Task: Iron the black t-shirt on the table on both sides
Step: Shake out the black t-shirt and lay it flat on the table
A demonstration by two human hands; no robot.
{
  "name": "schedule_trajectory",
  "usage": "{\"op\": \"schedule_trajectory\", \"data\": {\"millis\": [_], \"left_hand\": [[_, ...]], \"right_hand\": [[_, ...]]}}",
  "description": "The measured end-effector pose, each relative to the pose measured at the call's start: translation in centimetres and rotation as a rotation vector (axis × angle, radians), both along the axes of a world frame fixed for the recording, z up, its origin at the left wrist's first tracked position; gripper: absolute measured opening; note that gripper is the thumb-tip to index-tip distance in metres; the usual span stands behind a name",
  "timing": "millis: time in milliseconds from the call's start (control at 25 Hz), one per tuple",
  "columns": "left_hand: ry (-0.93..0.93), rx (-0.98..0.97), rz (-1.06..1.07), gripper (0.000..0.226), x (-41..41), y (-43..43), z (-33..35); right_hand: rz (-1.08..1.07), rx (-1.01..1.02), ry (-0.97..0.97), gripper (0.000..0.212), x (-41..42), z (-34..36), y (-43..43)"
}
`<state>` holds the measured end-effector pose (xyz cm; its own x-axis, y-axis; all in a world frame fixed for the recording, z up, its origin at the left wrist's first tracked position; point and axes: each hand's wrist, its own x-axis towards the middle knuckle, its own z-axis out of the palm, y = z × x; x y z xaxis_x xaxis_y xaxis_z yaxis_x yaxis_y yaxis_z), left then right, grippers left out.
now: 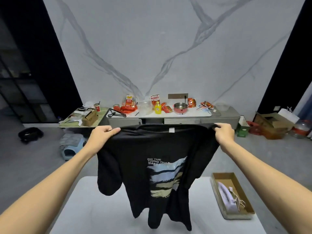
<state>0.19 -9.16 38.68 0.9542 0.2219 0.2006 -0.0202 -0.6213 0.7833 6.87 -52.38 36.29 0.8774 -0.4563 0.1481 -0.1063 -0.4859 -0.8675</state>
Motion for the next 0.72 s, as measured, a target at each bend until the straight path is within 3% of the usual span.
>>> {"op": "schedule_trajectory", "data": {"millis": [120,240,360,440,720], "left_hand": [[0.242,0.109,-0.184,0.048,0.1,-0.1,-1.0],[-0.046,0.256,0.172,0.045,0.4,-2.4,-0.3],[-0.233,0.262,0.561,0.022,-0.3,-6.3,1.5],[-0.188,0.285,0.652,0.016,-1.5,-8.2,1.6],[-0.043,0.374,0.661,0.039,-8.7,-11.2,-2.8]], "right_hand": [[-0.062,0.279,0.183,0.038,1.1,-5.3,-0.4],[0.009,0.397,0.09,0.043,3.1,-4.8,0.9],[0.097,0.356,-0.055,0.044,4.9,-2.2,2.1],[0.157,0.382,-0.1,0.037,4.5,-1.6,2.8],[0.291,0.454,0.003,0.025,-4.6,-6.8,1.5]]}}
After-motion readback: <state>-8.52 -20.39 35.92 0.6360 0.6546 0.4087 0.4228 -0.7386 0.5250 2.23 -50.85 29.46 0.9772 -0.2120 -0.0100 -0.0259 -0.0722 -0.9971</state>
